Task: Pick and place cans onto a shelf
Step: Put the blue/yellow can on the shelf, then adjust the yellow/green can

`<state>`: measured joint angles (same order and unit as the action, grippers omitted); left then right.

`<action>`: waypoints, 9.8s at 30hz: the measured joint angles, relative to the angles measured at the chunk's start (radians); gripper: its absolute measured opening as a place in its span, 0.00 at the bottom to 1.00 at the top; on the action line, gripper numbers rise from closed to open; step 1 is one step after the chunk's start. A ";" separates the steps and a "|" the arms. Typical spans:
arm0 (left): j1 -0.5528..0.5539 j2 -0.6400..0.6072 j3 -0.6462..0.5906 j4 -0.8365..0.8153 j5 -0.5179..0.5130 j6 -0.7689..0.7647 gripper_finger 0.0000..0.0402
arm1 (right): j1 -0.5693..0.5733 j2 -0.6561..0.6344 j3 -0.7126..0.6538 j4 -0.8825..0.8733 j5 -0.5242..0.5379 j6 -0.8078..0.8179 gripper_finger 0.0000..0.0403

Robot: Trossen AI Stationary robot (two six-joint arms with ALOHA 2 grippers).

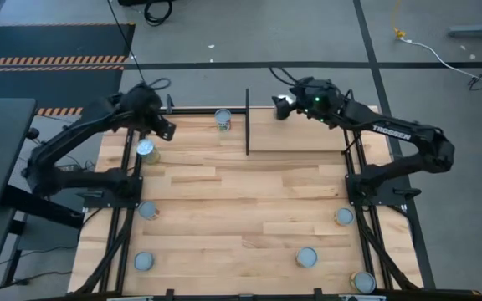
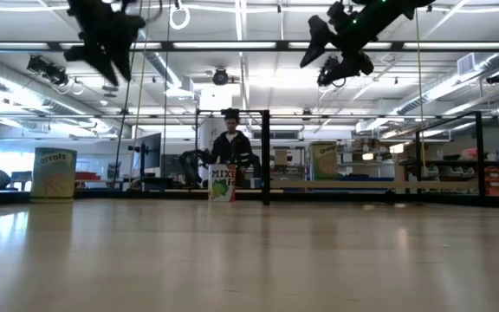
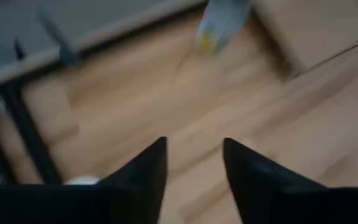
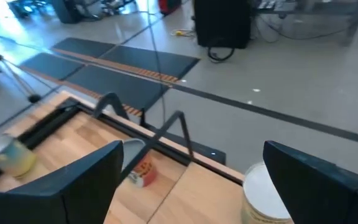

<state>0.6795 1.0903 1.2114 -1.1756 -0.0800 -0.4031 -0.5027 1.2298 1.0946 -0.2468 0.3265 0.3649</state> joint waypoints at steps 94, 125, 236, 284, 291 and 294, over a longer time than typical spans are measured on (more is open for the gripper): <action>-1.104 0.603 0.046 0.409 -0.264 -0.462 0.00 | 0.992 0.097 0.000 0.065 0.081 -0.168 0.84; -1.163 0.808 0.715 -0.402 -0.459 -0.267 0.58 | 0.842 0.507 0.016 0.112 -0.111 -0.293 0.98; -1.054 0.238 0.210 0.280 -0.895 -0.389 0.51 | 0.005 -0.038 -0.186 -0.510 -0.295 0.104 0.74; -1.095 0.238 0.210 0.393 -0.919 -0.449 0.51 | -0.309 0.373 0.271 -0.570 -0.480 -0.860 0.74; -1.093 0.238 0.210 0.402 -0.910 -0.448 0.51 | -0.328 0.456 0.384 -0.520 -0.479 -0.649 0.67; -1.093 0.238 0.210 0.402 -0.911 -0.446 0.51 | -0.329 0.472 0.385 -0.498 -0.408 -0.591 0.58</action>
<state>-0.4137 1.3281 1.4214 -0.7740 -0.9909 -0.8494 -0.8315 1.7022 1.4796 -0.7449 -0.0819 -0.2259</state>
